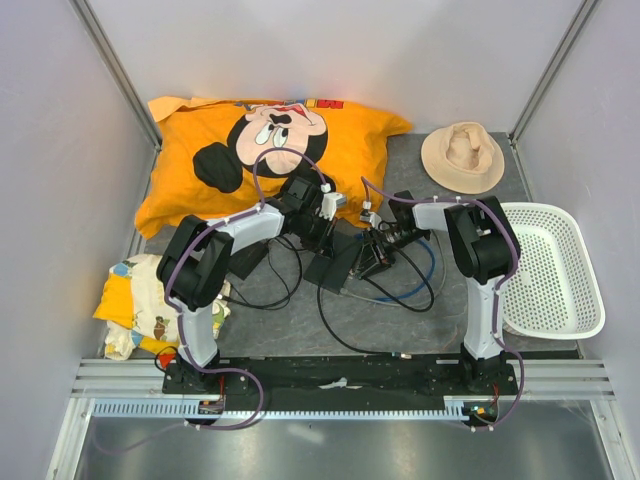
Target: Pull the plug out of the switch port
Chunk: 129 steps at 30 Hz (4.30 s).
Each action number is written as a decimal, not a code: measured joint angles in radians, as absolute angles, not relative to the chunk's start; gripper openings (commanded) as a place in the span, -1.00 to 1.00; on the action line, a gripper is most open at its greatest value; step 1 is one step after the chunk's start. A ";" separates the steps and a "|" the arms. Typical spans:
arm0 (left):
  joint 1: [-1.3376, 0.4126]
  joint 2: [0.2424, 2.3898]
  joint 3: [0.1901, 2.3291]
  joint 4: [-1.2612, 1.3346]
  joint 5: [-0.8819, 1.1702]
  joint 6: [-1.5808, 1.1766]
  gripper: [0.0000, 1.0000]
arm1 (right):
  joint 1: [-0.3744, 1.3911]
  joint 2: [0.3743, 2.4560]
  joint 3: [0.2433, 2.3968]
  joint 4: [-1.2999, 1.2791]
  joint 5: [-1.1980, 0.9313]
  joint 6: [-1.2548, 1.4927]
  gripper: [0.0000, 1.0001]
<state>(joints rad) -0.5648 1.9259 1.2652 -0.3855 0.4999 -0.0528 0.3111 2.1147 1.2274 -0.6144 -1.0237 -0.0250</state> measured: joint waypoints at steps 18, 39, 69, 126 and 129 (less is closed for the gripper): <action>-0.583 1.930 1.265 -0.367 0.499 -0.053 -0.97 | 0.311 2.127 1.232 -0.585 -0.997 0.107 -0.41; -0.614 1.905 1.214 -0.274 0.436 -0.059 -0.97 | 0.311 2.167 1.275 -0.602 -0.998 0.225 -0.45; -0.686 1.789 1.040 -0.167 0.398 -0.138 -0.97 | 0.338 2.181 1.332 -0.653 -0.904 0.289 -1.00; -0.675 1.872 1.179 -0.250 0.218 -0.239 -0.97 | 0.368 2.109 1.263 -0.562 -0.809 0.321 -1.00; -0.675 1.872 1.179 -0.249 0.218 -0.239 -0.97 | 0.369 2.111 1.266 -0.567 -0.809 0.319 -1.00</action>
